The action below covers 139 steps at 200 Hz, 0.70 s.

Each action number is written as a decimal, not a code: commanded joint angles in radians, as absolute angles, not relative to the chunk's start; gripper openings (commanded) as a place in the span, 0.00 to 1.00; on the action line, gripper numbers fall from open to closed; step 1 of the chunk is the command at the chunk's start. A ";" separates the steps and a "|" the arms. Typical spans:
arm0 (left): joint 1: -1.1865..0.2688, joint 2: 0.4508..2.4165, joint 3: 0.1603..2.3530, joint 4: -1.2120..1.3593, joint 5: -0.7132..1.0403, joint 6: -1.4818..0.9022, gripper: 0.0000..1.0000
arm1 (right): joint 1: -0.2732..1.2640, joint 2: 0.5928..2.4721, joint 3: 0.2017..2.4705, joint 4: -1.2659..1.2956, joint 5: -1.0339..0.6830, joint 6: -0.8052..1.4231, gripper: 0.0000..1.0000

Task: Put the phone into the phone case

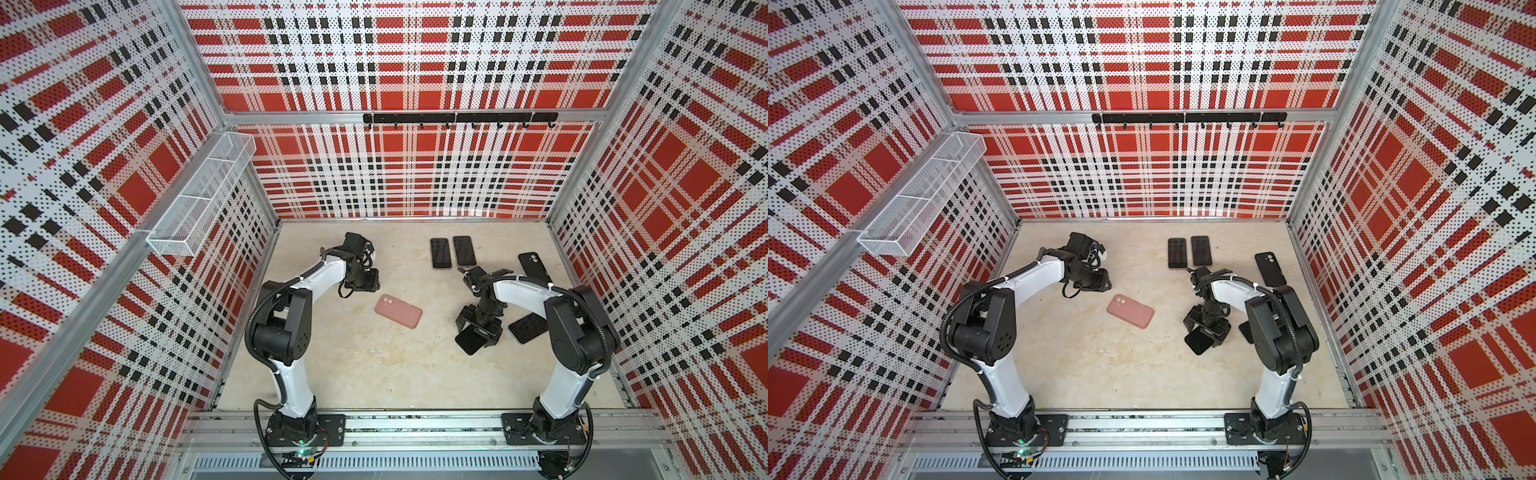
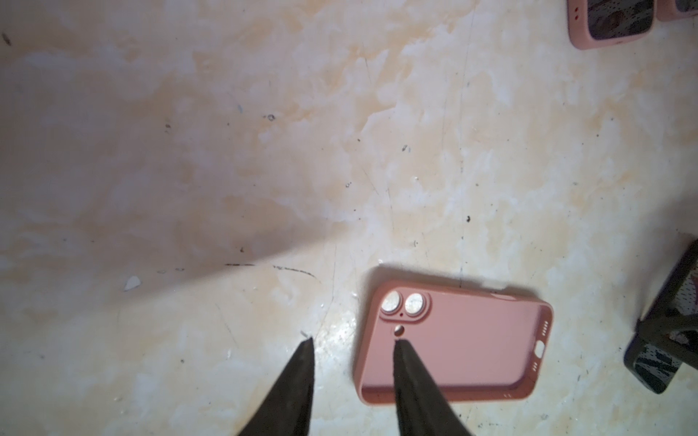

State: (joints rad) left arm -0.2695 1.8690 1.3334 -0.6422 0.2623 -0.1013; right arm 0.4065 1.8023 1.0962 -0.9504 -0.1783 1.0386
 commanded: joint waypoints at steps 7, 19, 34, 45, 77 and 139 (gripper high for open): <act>-0.260 1.850 1.324 -0.631 0.262 -0.106 0.39 | 0.422 1.773 1.062 -0.890 -0.105 0.976 0.80; -0.258 1.857 1.324 -0.631 0.260 -0.106 0.39 | 0.422 1.746 1.039 -0.869 -0.101 0.965 0.78; -0.259 1.863 1.324 -0.631 0.258 -0.108 0.39 | 0.421 1.721 1.020 -0.849 -0.090 0.937 0.75; -0.260 1.865 1.324 -0.631 0.258 -0.106 0.39 | 0.421 1.703 1.006 -0.829 -0.087 0.902 0.74; -0.263 1.857 1.323 -0.631 0.242 -0.110 0.39 | 0.423 1.671 1.003 -0.799 -0.045 0.753 0.73; -0.276 1.832 1.328 -0.613 0.249 -0.137 0.41 | 0.499 1.727 1.079 -0.824 0.022 0.387 0.66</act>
State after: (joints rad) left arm -0.2710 1.8690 1.3334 -0.6365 0.2382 -0.1158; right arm 0.4606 1.7031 1.0431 -0.8314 -0.0174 0.5739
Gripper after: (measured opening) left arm 0.401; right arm 0.742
